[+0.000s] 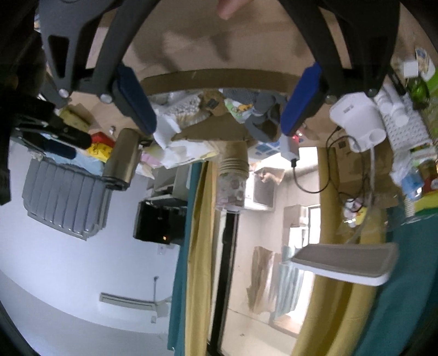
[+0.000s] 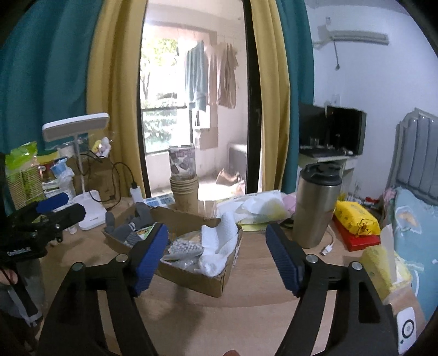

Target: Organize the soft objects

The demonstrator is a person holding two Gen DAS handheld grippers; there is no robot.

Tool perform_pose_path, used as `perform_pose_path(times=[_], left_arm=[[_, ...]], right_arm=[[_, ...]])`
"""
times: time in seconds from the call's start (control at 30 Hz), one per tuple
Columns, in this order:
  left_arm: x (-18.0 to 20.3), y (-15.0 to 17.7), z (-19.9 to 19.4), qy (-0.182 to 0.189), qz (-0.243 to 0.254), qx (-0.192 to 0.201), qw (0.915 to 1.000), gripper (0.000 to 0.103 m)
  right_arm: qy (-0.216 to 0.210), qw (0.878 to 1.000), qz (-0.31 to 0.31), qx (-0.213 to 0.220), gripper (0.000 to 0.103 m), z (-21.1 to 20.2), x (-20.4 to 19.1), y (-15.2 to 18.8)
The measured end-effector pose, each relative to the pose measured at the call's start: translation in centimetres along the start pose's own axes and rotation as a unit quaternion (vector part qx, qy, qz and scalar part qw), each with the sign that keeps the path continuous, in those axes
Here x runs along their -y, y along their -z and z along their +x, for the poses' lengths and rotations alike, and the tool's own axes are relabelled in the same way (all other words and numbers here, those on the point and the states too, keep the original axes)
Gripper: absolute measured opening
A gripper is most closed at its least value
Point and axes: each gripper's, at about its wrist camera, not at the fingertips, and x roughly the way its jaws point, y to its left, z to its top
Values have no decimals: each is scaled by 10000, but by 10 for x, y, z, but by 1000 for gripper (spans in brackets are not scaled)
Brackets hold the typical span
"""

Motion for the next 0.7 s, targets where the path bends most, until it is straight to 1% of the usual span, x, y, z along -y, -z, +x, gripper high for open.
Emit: perform_pose_path(times=[0.13, 0.2, 0.23, 0.27, 0.37, 0.5, 0.57, 0.7], left_arm=[[7, 17, -19, -264, -110, 209, 9994, 97], [13, 23, -26, -396, -57, 353, 9986, 98], [16, 27, -32, -435, 6, 516, 9977, 98], [18, 30, -38, -406, 31, 644, 9971, 98], [22, 35, -53, -280, -29, 854, 9960, 98], [29, 39, -68, -197, -69, 1038, 9944, 98], [33, 41, -68, -153, -68, 1007, 9948, 98], [46, 44, -66, -74, 92, 935, 9955, 98]], right_arm=[[-56, 9997, -218, 75, 80, -12, -8, 14], [-50, 9998, -204, 61, 80, -15, -8, 20], [-53, 9998, -165, 43, 80, -16, -8, 23], [-64, 9999, -107, 52, 80, -18, -7, 26], [-31, 9998, -38, 189, 80, -27, -7, 29], [271, 9977, -175, 600, 80, -48, -16, 34], [364, 9964, -225, 725, 80, -57, -19, 37], [426, 9963, -143, 727, 80, -62, -12, 43]])
